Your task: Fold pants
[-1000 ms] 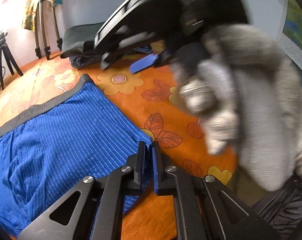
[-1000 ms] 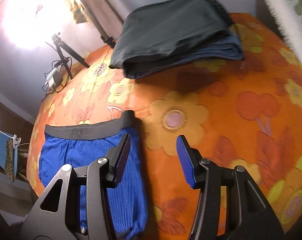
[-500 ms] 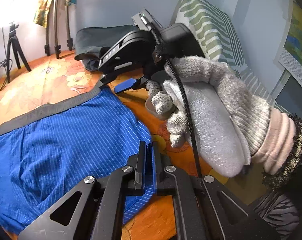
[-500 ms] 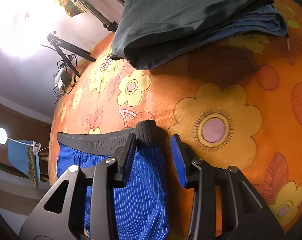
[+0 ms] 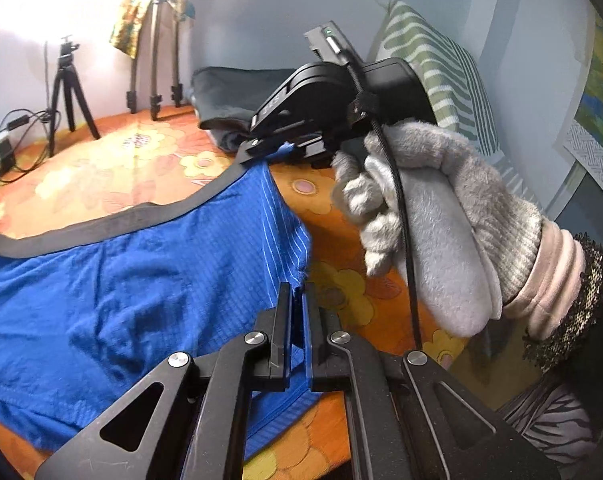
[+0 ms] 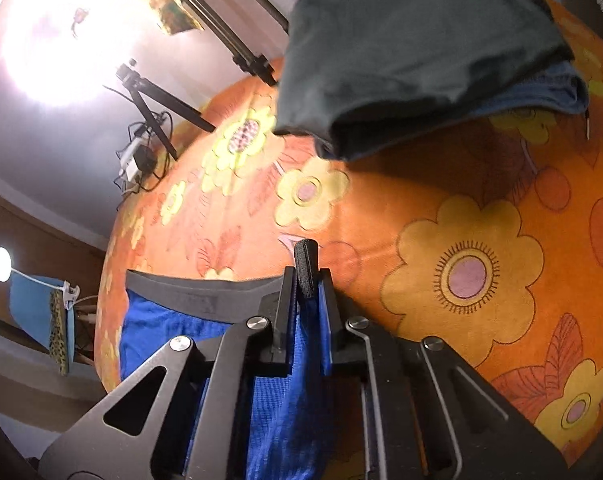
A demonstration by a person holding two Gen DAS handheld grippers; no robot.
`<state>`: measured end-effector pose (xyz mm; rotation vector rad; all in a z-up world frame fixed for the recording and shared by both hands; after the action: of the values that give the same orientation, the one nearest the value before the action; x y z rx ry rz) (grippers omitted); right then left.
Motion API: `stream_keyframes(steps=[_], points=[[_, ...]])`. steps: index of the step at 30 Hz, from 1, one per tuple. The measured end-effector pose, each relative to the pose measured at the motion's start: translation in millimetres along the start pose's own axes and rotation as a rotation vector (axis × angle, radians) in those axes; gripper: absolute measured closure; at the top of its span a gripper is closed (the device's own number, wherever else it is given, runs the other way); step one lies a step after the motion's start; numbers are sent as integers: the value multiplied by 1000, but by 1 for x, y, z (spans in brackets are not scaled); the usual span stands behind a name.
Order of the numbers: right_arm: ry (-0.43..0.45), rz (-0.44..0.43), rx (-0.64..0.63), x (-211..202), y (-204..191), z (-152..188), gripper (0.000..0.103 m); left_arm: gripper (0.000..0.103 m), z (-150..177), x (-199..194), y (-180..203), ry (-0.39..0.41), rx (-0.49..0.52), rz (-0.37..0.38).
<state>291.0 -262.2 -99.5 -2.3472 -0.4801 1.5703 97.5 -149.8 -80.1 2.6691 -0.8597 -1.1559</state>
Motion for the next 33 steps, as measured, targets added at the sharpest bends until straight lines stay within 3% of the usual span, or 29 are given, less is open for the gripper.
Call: stream_keyframes(steps=[6, 12, 15, 22, 23, 26, 33], points=[[39, 13, 22, -12, -26, -7, 94, 101, 4, -30, -14, 34, -25, -14], [65, 15, -36, -17, -75, -5, 94, 101, 8, -63, -36, 85, -50, -57], [72, 53, -84, -13, -89, -2, 94, 101, 18, -65, -48, 68, -76, -54], [43, 75, -41, -3, -69, -2, 94, 95, 17, -41, -51, 14, -69, -23], [42, 75, -35, -3, -67, -2, 94, 91, 16, -31, -45, -3, -42, -25], [37, 66, -27, -4, -62, -4, 94, 68, 15, -12, -38, -29, -11, -25], [31, 59, -31, -5, -59, -6, 94, 66, 13, 27, -36, -71, 39, -63]])
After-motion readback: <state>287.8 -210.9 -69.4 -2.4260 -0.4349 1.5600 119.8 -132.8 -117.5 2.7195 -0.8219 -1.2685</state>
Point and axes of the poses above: each gripper's, at about its wrist camera, not at the fingertips, and x roughly the way its jaws point, y to its right, z to its underside, the point moved 8 cm from there along x, roughly the way its jaws point, and after that the axes turned 9 degrees about z, right-handed, at the moved point
